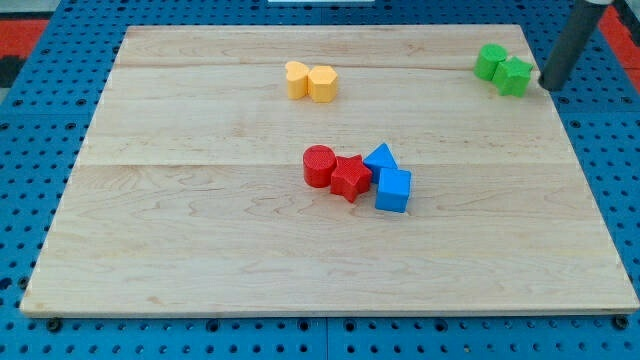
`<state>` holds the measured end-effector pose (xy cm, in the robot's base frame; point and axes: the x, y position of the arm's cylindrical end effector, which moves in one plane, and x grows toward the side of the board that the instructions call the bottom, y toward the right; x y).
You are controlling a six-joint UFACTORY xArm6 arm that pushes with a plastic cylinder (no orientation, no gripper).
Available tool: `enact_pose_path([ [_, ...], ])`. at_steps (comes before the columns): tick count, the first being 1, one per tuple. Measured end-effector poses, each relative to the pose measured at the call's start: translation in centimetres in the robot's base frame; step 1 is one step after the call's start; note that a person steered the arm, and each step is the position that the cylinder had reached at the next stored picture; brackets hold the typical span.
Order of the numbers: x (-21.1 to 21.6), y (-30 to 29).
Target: Separate green star and green circle
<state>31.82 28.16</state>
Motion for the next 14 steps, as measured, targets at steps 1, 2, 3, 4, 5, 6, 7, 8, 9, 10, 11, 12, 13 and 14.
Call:
enact_pose_path([
  [1, 0.0, -3.1],
  [2, -0.5, -4.3],
  [3, -1.8, -3.5],
  [4, -2.5, 0.9],
  [5, -4.0, 2.0],
  [6, -4.6, -1.4],
  [7, -4.2, -5.2],
  [8, -2.6, -7.3],
  [9, -1.0, -9.6],
  [10, 1.3, -10.9],
  [11, 4.1, -11.1],
  [12, 4.4, -12.0],
  [13, 3.5, -12.5],
  [14, 2.3, -14.7],
])
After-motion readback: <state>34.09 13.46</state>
